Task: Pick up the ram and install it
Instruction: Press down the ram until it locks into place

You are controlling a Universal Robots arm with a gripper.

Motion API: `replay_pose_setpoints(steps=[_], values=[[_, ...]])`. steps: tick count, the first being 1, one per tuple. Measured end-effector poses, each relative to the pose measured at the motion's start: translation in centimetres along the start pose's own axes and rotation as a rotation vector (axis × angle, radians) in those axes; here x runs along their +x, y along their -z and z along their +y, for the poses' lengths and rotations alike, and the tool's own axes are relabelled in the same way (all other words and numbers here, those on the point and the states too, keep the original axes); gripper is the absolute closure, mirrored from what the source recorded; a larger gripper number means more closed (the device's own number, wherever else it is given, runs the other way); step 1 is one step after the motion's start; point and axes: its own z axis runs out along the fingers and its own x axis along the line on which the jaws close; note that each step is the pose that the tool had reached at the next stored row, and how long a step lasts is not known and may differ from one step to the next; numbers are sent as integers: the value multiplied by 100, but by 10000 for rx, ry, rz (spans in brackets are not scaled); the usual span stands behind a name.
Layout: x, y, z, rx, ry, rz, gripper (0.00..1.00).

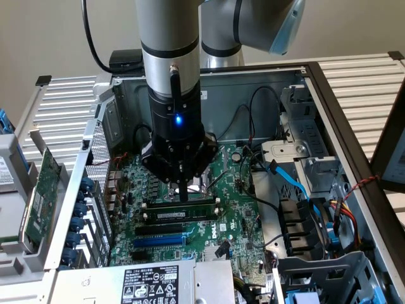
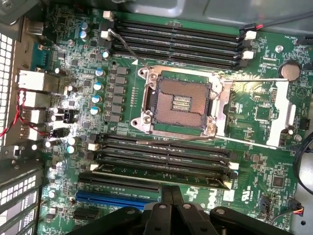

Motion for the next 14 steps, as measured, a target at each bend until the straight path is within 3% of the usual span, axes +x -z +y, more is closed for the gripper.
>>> replay_pose_setpoints(steps=[14], values=[[0,0,0,24,-1690,2,89]])
